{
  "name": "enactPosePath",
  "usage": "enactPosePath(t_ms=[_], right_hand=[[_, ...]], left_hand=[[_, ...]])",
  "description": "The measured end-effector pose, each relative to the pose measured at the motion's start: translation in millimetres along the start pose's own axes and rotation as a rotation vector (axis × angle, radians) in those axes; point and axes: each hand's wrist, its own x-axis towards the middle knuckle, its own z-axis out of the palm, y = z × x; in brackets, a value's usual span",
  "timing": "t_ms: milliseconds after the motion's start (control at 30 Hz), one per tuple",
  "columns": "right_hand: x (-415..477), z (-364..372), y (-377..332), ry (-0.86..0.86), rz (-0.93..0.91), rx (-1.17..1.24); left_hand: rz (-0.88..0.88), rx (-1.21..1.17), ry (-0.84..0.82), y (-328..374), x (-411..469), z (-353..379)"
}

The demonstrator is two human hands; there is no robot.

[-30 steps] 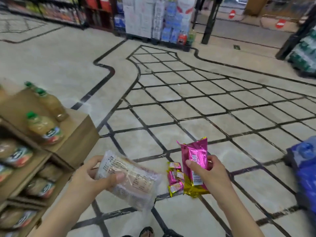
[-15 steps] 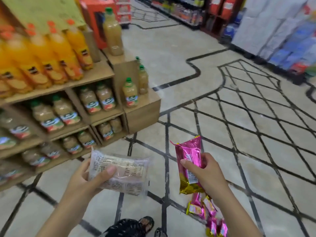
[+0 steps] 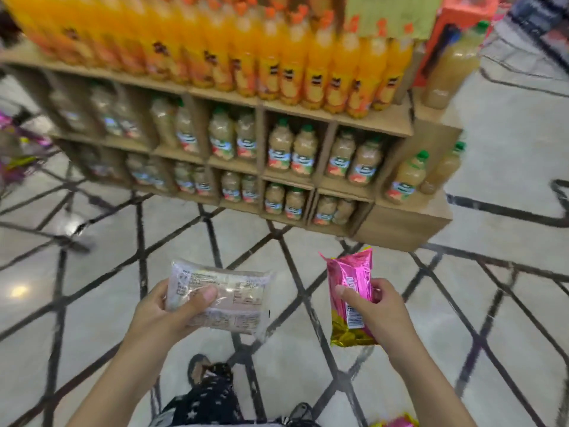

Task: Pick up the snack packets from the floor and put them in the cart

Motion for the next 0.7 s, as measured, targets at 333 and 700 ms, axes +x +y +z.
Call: enactPosePath(t_ms=[333,700], right_hand=[[26,205,-83,-0.284,-0.048,-0.069],[34,377,-143,-0.542,-0.016,-0.146]], left_hand=[[-0.007,-0.102,0.287,14,30,-177],[-0.04,-0.22,0.543,21,42,-317]])
